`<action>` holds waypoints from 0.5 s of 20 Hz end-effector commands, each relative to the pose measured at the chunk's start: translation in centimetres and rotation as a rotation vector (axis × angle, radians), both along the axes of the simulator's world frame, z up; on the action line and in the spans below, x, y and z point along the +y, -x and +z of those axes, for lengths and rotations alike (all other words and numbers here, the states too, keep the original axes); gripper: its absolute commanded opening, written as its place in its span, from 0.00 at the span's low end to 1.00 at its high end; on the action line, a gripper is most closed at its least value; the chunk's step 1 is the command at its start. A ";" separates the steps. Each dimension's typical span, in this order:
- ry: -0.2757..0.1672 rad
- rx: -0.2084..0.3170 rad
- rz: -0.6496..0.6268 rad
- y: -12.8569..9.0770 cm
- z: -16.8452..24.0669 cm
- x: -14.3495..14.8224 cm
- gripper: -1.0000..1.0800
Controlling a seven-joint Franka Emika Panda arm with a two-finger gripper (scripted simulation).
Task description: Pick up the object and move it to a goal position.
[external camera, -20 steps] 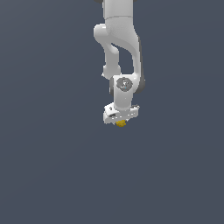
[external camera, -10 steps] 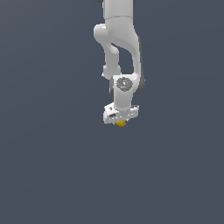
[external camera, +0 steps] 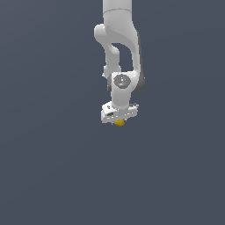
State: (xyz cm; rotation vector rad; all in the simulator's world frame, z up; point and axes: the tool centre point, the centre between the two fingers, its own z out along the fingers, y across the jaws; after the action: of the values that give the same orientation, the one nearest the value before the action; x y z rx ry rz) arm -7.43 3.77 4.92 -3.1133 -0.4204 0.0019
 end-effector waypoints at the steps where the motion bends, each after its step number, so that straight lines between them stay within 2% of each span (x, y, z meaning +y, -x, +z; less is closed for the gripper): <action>1: 0.000 -0.002 -0.001 -0.4 1.3 -0.8 0.00; 10: -0.001 -0.002 0.000 -2.4 8.6 -5.4 0.00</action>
State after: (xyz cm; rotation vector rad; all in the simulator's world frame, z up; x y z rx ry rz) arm -5.39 -0.69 12.01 -3.1125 -0.4200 0.0008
